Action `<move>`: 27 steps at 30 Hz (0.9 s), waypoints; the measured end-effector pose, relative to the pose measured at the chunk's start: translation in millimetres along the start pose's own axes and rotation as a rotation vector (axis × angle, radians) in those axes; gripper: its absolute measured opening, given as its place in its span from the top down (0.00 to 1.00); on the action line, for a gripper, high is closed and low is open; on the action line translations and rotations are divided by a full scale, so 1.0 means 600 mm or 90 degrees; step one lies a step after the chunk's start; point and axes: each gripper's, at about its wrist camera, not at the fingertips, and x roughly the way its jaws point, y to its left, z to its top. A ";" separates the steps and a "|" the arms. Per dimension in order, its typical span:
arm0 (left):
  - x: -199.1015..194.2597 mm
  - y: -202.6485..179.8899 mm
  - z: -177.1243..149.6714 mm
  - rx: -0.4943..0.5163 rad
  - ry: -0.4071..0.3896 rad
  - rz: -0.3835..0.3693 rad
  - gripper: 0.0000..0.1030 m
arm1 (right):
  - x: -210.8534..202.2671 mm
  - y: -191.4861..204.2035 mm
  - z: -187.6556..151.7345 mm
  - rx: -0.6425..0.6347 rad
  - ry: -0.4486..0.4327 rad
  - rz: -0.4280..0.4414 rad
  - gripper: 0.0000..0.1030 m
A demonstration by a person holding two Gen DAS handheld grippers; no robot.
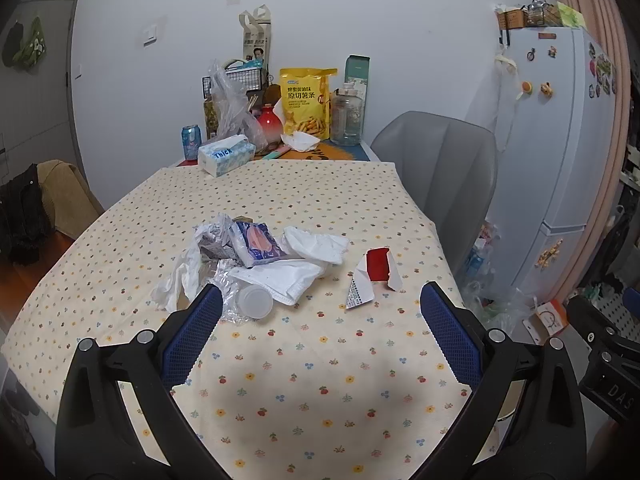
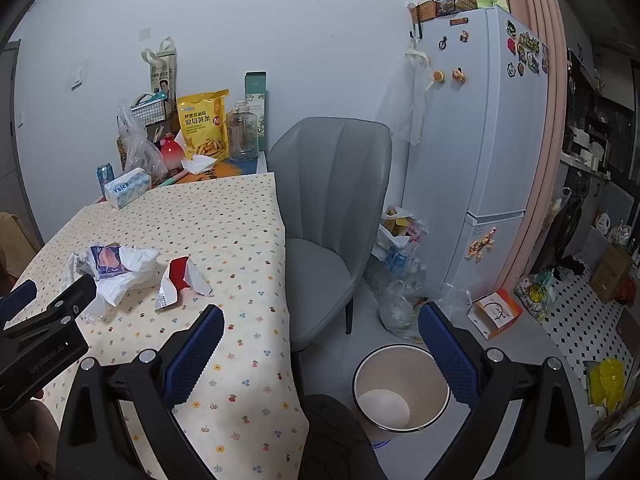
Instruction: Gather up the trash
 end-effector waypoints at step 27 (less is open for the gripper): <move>0.065 0.157 0.000 -0.079 0.036 0.063 0.05 | 0.074 0.141 0.027 -0.047 0.031 0.119 0.07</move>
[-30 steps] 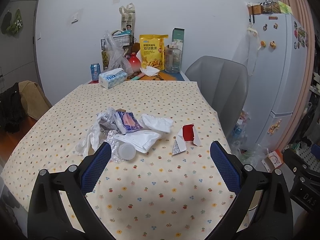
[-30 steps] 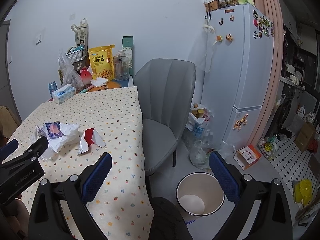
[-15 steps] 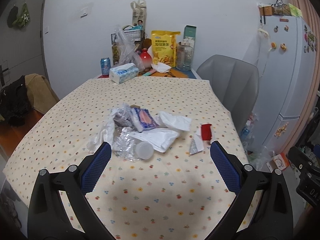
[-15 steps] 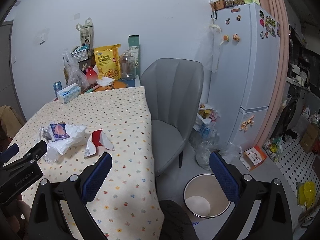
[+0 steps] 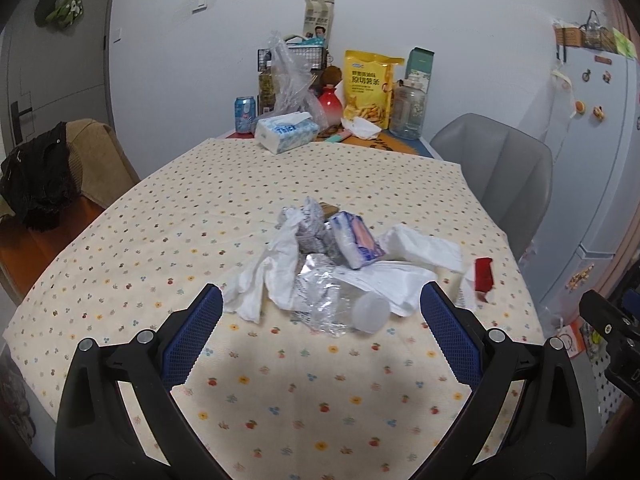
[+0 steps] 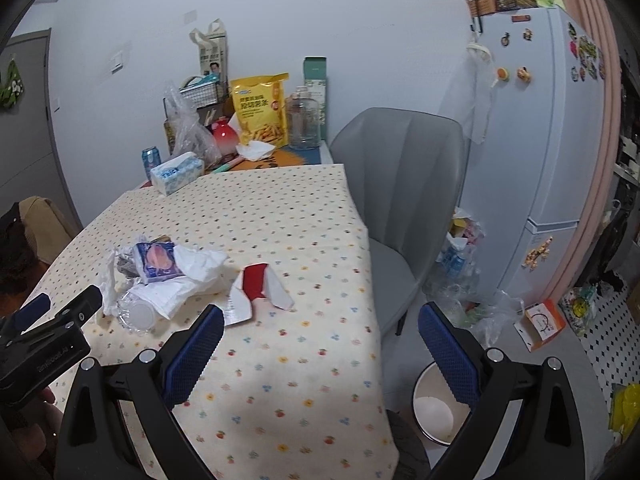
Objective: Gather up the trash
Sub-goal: 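Grasp a white tissue with the left tool while the right tool grasps a white napkin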
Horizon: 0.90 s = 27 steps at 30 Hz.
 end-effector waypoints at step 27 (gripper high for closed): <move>0.149 0.056 0.050 -0.035 0.062 0.056 0.46 | 0.132 0.037 0.008 -0.011 0.096 0.080 0.15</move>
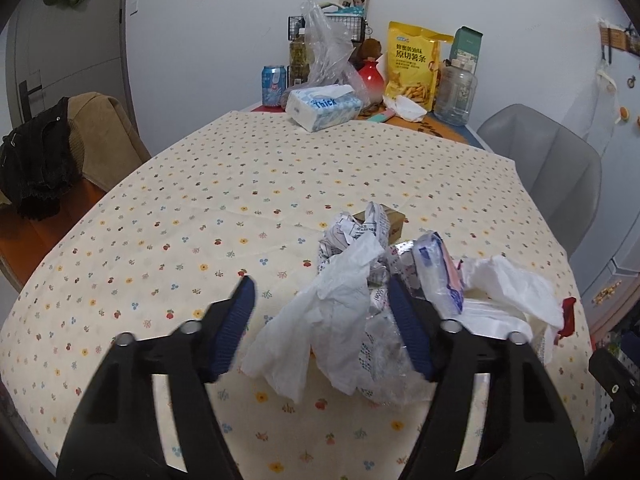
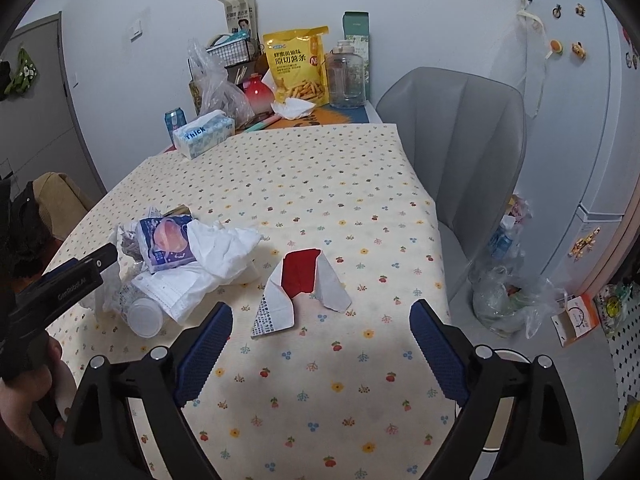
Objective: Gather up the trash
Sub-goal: 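Grasp a white tissue with the left tool while the right tool grasps a white napkin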
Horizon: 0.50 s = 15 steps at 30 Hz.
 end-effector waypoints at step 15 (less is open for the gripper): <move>-0.021 0.025 0.042 -0.038 -0.042 -0.008 0.96 | 0.044 0.062 0.043 -0.034 0.021 0.058 0.25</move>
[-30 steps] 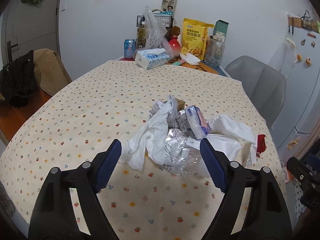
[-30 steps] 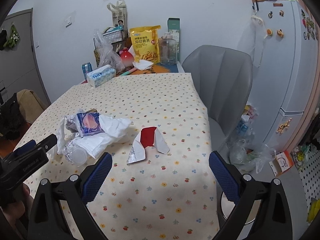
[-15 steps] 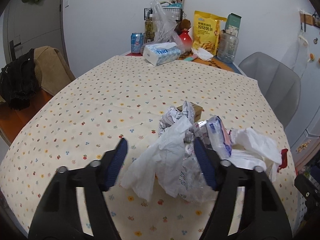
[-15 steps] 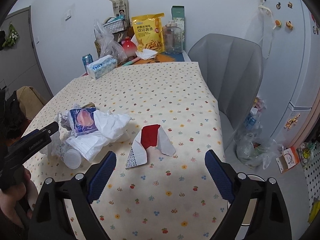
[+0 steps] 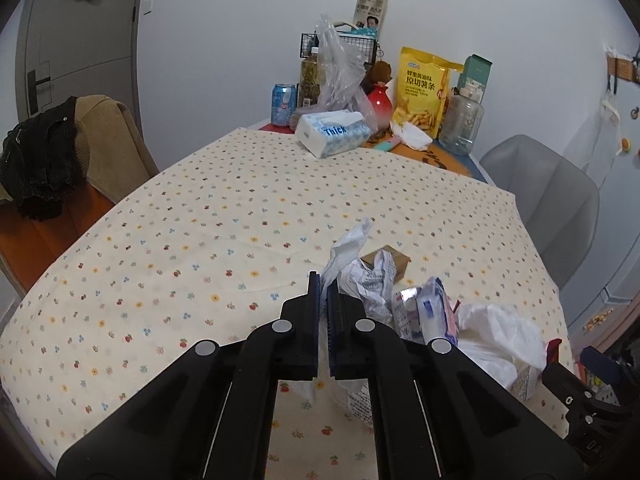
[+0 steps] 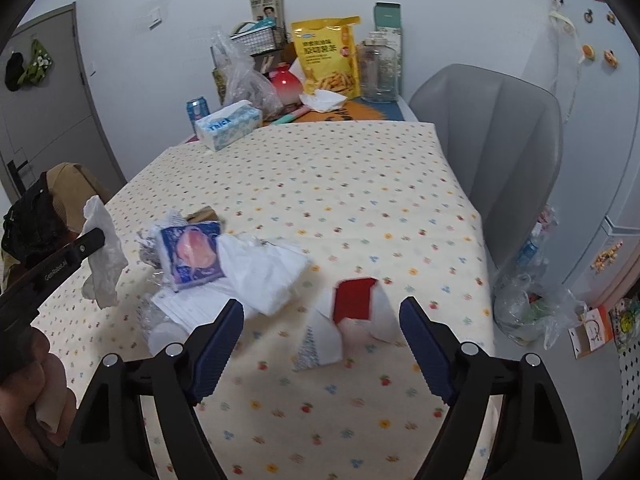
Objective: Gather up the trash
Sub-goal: 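Grasp a white tissue with the left tool while the right tool grasps a white napkin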
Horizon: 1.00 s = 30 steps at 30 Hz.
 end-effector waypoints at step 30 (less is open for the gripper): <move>-0.086 -0.081 -0.027 0.054 -0.037 -0.050 0.96 | -0.109 -0.019 -0.020 0.000 -0.070 0.019 0.96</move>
